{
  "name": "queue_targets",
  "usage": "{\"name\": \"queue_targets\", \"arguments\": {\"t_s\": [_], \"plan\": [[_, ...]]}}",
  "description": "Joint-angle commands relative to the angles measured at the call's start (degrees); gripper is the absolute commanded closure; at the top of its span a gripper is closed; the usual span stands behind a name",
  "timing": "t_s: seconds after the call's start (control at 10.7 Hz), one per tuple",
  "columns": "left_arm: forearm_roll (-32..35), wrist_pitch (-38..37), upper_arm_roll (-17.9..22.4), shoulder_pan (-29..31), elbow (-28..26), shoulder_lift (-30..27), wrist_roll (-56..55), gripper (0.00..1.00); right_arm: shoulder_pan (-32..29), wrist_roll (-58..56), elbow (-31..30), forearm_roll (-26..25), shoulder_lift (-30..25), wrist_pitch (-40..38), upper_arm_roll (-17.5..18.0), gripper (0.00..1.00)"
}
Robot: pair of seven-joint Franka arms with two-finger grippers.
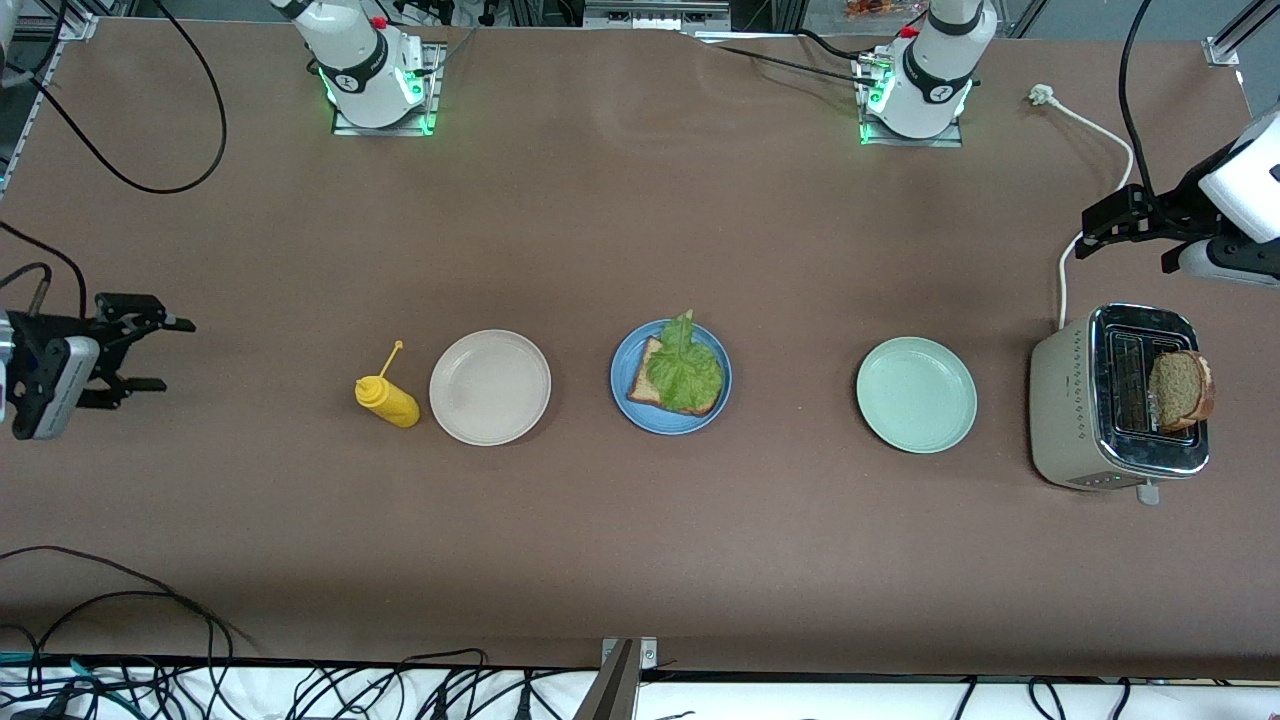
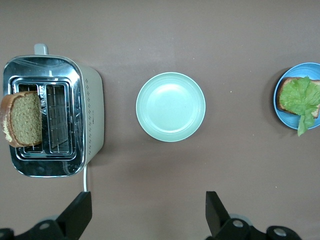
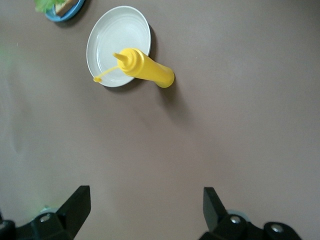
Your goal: Make sandwich in blue plate with both arms
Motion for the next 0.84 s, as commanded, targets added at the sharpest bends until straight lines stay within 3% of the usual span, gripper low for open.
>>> {"name": "queue_targets", "arguments": {"t_s": [0.0, 0.19, 0.37, 0.75], "plan": [[0.9, -0.7, -0.2, 0.2, 0.1, -0.5, -0.3, 0.00, 3.5, 20.2, -8.9, -4.9, -11.1, 0.2, 0.3, 0.00], [0.9, -0.7, -0.2, 0.2, 0.1, -0.5, -0.3, 0.00, 6.0, 32.2, -12.6, -8.5, -16.9, 0.2, 0.8, 0.00], [0.9, -0.7, -0.2, 0.2, 0.1, -0.5, -0.3, 0.00, 6.2, 42.5, -15.0, -11.8, -21.3, 0.2, 3.6, 0.00], [0.9, -0.7, -0.2, 0.3, 0.1, -0.6, -0.2, 0.00, 6.2, 55.8, -18.6, -16.4, -28.8, 0.4, 5.5, 0.00]]}}
